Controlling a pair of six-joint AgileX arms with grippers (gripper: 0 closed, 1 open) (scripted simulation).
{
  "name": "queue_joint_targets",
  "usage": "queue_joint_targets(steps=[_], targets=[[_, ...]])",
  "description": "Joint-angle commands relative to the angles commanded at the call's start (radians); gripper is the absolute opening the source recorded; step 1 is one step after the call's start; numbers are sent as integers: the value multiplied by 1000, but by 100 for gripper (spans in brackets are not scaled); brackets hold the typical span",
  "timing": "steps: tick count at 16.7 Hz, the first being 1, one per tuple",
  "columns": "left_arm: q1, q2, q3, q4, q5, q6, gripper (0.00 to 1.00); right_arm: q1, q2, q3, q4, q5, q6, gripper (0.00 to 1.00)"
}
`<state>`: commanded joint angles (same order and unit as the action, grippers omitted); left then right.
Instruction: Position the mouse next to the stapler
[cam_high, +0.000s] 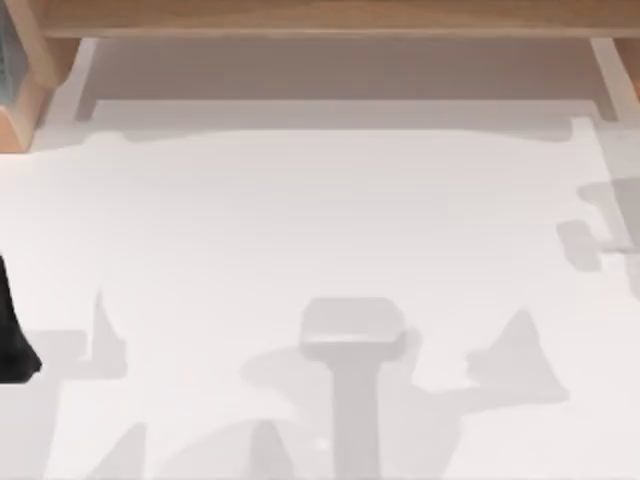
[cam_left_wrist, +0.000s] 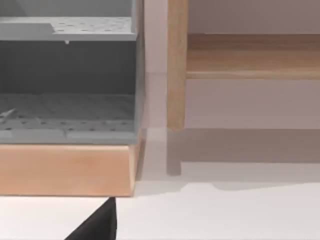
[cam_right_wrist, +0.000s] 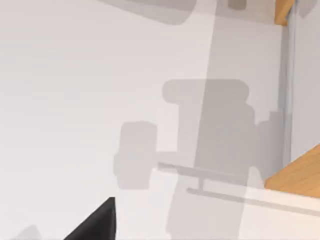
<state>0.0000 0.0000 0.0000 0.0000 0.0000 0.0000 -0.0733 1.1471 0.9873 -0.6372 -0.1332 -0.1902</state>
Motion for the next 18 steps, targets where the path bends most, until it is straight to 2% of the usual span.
queue_joint_targets(steps=[10, 14, 18], targets=[[0, 0, 0, 0, 0, 0, 100, -223, 957, 1009, -501, 4, -249, 100], [0, 0, 0, 0, 0, 0, 100, -296, 1206, 1295, -627, 26, -306, 100], [0, 0, 0, 0, 0, 0, 100, -314, 1394, 1473, -720, 60, -347, 100]])
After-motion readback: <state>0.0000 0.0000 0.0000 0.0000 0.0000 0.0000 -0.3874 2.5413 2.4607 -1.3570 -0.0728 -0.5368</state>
